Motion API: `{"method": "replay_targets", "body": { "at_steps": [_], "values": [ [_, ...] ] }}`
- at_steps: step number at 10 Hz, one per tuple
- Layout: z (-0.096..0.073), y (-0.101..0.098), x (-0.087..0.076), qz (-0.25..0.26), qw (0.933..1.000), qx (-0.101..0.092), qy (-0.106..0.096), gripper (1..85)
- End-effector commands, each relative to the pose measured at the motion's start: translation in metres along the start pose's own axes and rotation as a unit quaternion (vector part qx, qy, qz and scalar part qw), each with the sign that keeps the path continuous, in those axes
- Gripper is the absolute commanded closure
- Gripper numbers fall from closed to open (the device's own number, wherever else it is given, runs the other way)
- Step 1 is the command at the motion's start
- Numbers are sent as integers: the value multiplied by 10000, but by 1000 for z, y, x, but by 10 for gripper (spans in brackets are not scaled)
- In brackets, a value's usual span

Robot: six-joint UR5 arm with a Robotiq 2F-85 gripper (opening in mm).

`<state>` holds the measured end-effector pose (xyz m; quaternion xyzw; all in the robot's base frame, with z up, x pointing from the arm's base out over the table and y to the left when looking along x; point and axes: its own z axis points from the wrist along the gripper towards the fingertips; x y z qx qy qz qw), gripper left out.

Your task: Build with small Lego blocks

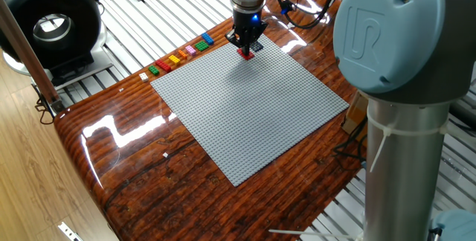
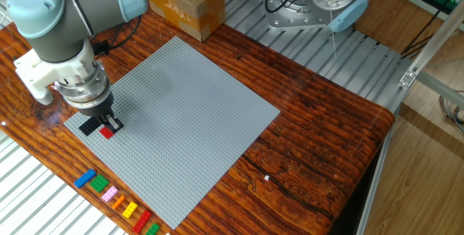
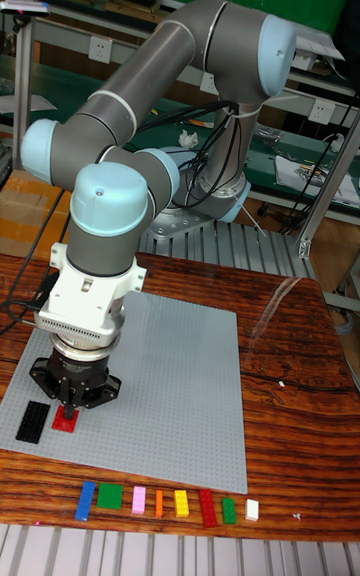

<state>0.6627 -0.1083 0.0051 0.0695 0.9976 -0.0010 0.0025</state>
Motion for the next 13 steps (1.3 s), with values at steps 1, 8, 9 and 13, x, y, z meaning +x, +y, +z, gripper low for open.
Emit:
{"method": "replay_targets", "body": {
  "at_steps": [1,8,9,13],
  "values": [
    [5,-2,-4,-25,10000,-36,-83,847],
    [-5,-10,6,17,9998,163,121,847],
    [-5,-10,5,16,9998,162,114,847],
    [4,-5,-4,-25,10000,-12,-78,847]
  ]
}}
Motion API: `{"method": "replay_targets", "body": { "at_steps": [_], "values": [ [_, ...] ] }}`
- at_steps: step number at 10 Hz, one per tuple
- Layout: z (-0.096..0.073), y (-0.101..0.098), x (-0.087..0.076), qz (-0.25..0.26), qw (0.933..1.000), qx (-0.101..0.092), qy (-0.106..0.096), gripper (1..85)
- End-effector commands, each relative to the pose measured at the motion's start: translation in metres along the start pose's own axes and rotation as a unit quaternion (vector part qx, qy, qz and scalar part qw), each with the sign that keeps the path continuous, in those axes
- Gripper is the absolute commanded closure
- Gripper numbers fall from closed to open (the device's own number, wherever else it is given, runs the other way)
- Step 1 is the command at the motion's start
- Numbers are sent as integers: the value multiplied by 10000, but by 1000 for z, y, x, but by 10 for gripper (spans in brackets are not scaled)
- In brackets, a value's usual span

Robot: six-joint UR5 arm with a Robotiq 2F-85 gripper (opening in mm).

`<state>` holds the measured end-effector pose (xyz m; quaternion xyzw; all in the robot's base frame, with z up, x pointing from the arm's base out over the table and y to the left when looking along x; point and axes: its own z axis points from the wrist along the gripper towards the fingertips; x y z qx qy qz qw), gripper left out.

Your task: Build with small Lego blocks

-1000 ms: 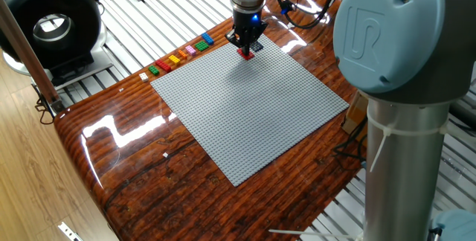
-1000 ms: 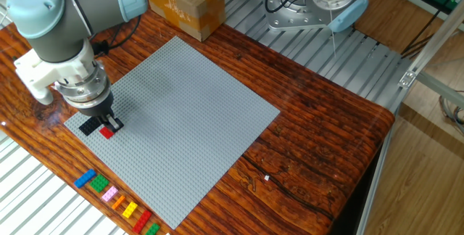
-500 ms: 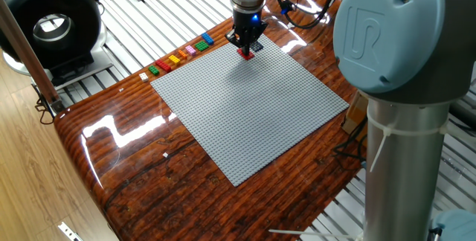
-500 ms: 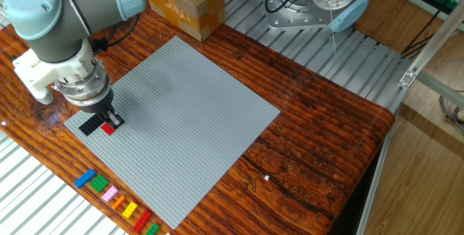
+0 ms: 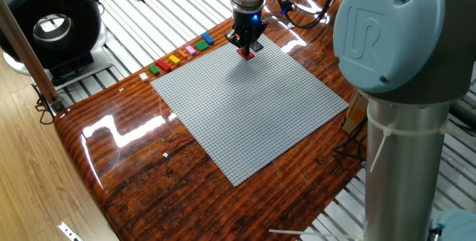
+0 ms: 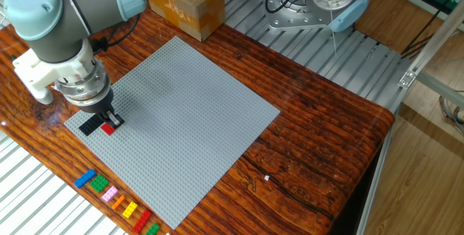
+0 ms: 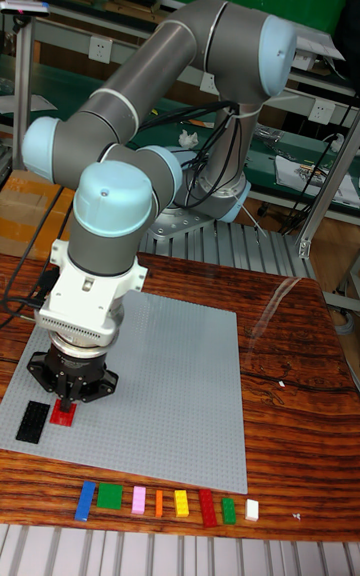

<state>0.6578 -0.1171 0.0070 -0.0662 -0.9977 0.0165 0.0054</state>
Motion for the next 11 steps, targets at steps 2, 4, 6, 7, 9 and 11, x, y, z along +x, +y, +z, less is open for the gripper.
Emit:
{"method": "replay_targets", "body": {
  "at_steps": [2,4,6,7,9,11],
  "values": [
    [11,6,-11,-29,9995,-204,-221,847],
    [1,2,-2,-30,9999,-143,-51,847],
    [2,3,-3,-30,9998,-160,-64,847],
    [1,1,0,-30,9999,-122,-7,847],
    [-2,-2,3,-14,10000,-67,55,847],
    [-3,-3,4,-6,10000,-41,75,847]
  ]
}}
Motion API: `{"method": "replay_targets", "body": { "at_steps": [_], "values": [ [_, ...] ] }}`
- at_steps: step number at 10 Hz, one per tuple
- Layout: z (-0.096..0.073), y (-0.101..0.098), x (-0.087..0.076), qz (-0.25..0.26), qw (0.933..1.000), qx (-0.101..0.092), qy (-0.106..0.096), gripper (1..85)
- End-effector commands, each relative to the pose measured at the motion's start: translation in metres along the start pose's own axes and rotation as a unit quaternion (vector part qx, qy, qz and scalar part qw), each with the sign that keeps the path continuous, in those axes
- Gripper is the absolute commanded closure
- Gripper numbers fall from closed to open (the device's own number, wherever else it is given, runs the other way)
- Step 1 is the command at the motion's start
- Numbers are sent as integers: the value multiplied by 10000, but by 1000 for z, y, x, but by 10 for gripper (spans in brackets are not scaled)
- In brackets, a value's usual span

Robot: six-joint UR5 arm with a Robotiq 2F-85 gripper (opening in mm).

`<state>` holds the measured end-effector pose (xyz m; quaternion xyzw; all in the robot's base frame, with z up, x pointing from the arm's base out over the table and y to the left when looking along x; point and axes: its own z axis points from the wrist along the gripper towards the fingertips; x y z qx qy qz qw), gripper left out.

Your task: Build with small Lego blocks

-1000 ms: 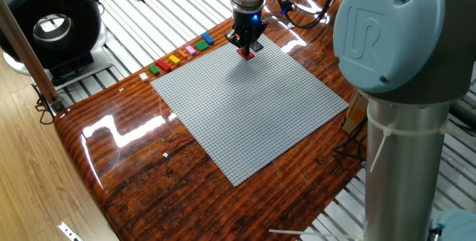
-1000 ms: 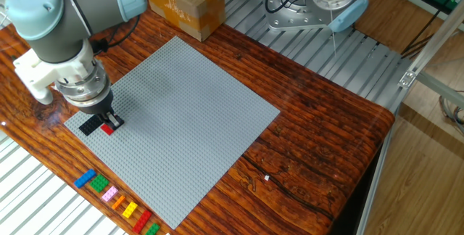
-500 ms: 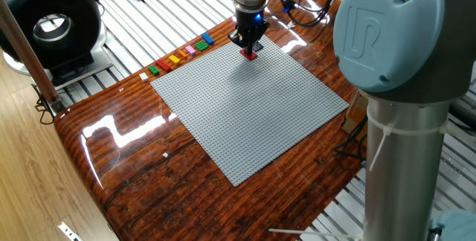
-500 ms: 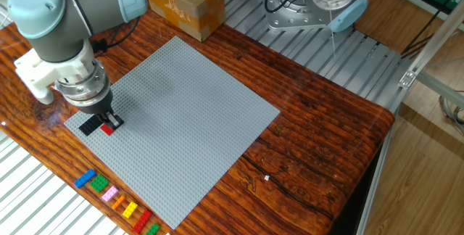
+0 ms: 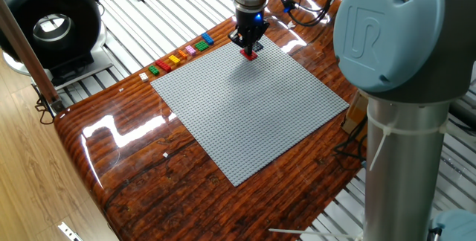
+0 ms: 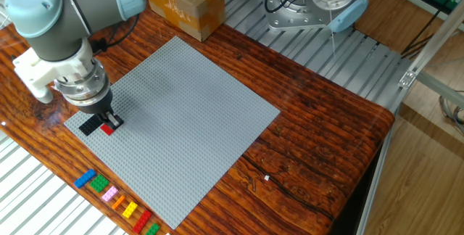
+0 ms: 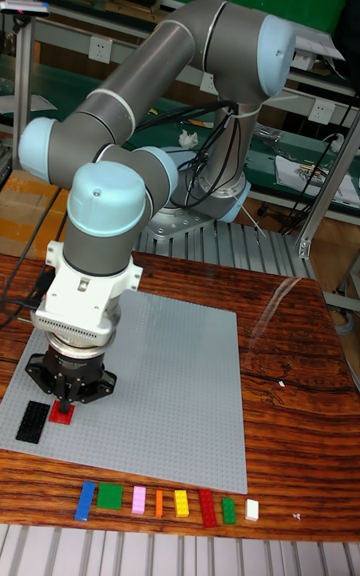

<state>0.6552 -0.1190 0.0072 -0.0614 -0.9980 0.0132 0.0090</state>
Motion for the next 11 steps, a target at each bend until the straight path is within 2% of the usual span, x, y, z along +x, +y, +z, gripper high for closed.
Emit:
{"method": "replay_targets", "body": {
  "at_steps": [1,8,10,11],
  "values": [
    [-2,-2,2,44,10000,11,35,847],
    [0,-1,-2,5,10000,10,-34,847],
    [9,1,-15,-12,9997,-17,-262,847],
    [8,4,-16,3,9996,-60,-288,847]
  ]
}}
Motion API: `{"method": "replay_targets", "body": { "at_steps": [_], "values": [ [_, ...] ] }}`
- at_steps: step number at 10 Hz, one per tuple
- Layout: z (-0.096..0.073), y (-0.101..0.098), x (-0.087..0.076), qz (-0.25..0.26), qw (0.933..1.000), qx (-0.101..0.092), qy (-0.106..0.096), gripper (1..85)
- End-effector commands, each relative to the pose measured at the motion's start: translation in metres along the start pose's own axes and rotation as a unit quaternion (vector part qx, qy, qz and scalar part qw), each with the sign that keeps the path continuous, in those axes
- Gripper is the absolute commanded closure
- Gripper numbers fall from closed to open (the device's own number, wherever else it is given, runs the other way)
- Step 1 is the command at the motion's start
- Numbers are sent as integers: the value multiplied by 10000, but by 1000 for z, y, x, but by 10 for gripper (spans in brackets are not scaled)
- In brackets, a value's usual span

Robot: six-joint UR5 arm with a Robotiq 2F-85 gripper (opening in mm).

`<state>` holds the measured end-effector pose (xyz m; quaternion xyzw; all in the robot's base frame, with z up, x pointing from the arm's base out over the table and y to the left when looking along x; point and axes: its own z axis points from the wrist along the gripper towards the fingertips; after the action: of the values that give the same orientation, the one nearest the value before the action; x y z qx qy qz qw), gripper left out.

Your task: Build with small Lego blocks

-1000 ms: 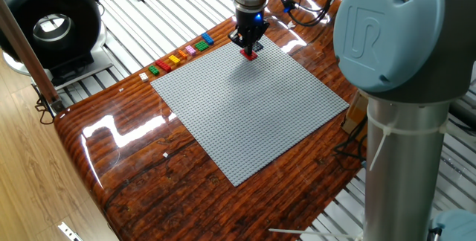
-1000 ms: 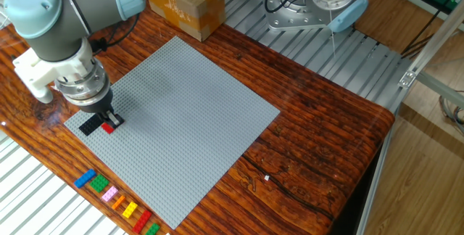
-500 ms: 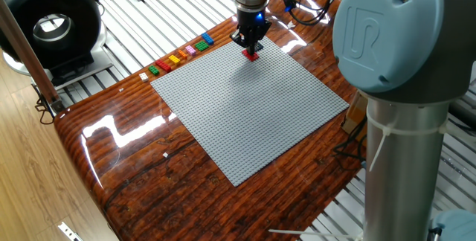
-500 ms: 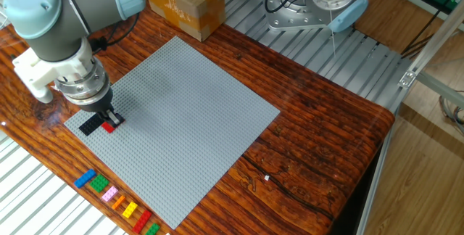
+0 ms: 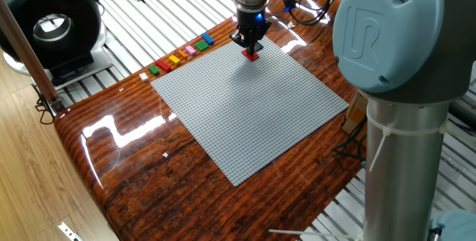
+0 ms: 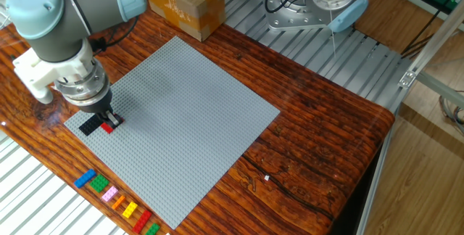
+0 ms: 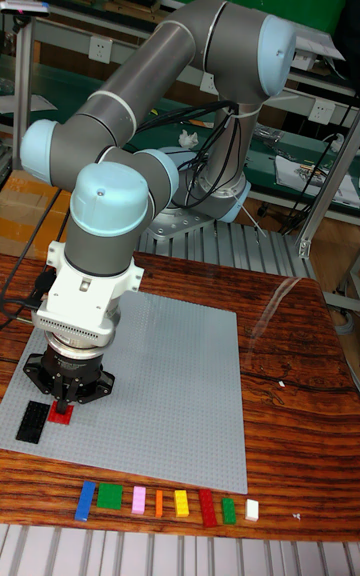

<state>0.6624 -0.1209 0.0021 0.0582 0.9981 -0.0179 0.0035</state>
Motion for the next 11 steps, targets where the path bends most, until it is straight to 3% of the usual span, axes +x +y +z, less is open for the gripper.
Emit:
{"method": "replay_targets", "body": {
  "at_steps": [1,7,11],
  "values": [
    [1,4,-8,34,9998,-97,-153,847],
    [-6,5,-1,19,10000,-53,20,847],
    [-1,7,-4,-19,9999,-110,-66,847]
  ]
}}
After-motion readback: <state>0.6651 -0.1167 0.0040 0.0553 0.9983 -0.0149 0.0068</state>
